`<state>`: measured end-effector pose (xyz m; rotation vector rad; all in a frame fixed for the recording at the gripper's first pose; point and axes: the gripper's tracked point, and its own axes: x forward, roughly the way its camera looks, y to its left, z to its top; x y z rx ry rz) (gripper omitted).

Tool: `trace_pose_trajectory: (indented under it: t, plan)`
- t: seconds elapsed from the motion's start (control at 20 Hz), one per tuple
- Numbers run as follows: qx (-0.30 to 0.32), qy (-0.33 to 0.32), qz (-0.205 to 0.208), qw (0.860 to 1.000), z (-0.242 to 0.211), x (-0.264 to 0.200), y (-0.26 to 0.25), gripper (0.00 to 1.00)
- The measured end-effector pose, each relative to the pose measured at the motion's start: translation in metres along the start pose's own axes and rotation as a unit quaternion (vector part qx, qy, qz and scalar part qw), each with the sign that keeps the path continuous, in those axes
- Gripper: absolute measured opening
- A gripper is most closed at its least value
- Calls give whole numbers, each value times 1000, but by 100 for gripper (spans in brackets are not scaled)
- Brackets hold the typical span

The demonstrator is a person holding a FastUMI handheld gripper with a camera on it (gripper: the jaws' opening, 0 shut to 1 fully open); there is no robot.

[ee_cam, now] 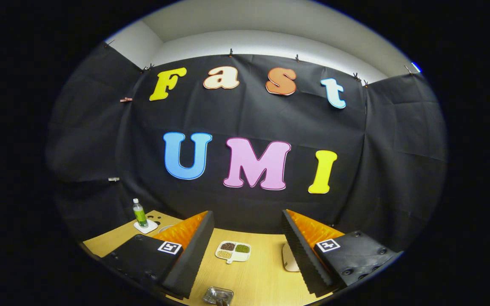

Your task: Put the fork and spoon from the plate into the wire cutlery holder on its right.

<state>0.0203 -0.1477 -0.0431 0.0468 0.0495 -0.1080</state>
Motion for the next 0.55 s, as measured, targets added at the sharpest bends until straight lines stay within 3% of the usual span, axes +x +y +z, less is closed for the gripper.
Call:
trace_pose_trajectory:
  t: [0.55]
  plan:
    - [-19, -29, 67, 997, 4, 13, 35, 98]
